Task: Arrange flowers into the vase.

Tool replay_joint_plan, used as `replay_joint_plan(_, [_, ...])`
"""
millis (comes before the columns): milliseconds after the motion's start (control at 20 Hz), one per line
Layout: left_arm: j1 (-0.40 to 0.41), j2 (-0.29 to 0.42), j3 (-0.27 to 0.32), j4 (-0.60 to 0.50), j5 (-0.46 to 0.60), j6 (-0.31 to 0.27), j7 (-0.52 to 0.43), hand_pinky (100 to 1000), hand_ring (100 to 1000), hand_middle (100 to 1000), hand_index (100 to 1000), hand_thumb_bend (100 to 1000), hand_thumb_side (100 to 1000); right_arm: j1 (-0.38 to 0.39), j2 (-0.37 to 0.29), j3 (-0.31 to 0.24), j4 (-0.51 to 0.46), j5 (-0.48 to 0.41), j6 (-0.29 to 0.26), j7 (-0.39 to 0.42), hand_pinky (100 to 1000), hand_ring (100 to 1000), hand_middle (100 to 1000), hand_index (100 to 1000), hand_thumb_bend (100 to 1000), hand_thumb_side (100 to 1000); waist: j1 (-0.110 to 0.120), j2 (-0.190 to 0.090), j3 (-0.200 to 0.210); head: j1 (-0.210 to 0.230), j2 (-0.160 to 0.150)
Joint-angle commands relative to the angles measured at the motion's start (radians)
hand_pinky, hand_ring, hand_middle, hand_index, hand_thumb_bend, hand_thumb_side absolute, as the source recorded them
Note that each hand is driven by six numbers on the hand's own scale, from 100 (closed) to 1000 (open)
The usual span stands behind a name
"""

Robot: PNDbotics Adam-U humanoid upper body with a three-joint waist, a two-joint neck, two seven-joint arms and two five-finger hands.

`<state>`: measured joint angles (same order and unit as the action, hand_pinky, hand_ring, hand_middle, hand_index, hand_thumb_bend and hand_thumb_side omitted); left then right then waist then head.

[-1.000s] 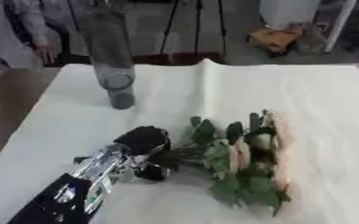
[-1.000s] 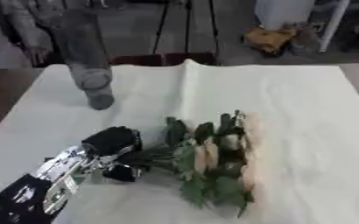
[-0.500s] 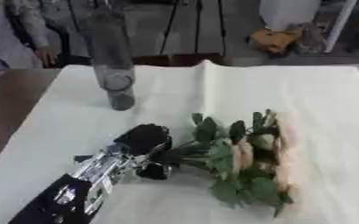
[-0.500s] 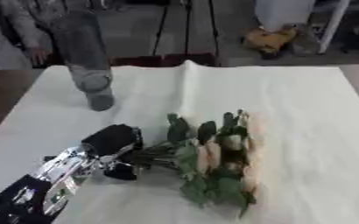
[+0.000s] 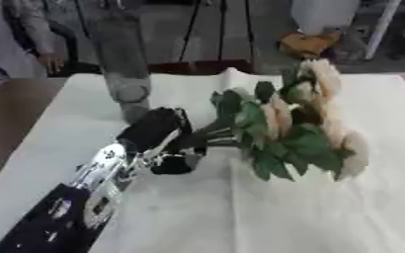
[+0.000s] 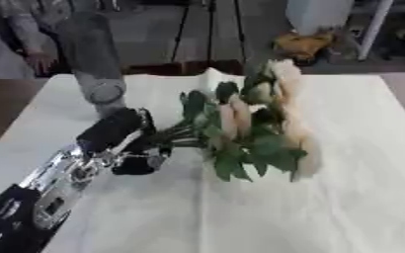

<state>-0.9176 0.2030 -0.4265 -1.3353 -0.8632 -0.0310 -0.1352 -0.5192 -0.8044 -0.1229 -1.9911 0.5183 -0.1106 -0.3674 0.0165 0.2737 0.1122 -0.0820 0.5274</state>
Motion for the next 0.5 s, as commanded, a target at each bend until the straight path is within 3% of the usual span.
replay_joint_plan(50, [-0.016, 0.027, 0.025, -0.084, 0.053, 0.042, 0.002, 100, 100, 100, 100, 100, 412, -0.013, -0.019, -0.010, -0.009, 0.005, 0.002, -0.002, 842, 890, 868, 908, 318, 1000, -0.012, -0.014, 0.003, -0.007, 0.004])
replay_joint_plan(250, [-0.012, 0.043, 0.078, -0.173, 0.117, 0.099, 0.015, 100, 100, 100, 100, 100, 422, -0.014, -0.020, -0.010, -0.009, 0.006, 0.002, -0.003, 842, 890, 868, 908, 317, 1000, -0.012, -0.014, 0.002, -0.007, 0.008])
replay_joint_plan(300, [-0.007, 0.037, 0.089, -0.193, 0.133, 0.113, 0.017, 100, 100, 100, 100, 100, 501, -0.014, -0.020, -0.011, -0.009, 0.006, 0.003, -0.005, 843, 890, 868, 908, 309, 1000, -0.016, -0.014, 0.006, -0.011, 0.013])
replay_joint_plan(500, [-0.001, 0.012, 0.182, -0.291, 0.199, 0.177, 0.071, 100, 100, 100, 100, 100, 564, -0.018, -0.022, -0.012, -0.009, 0.005, 0.002, -0.010, 841, 889, 869, 908, 305, 1000, -0.019, -0.014, 0.011, -0.017, 0.019])
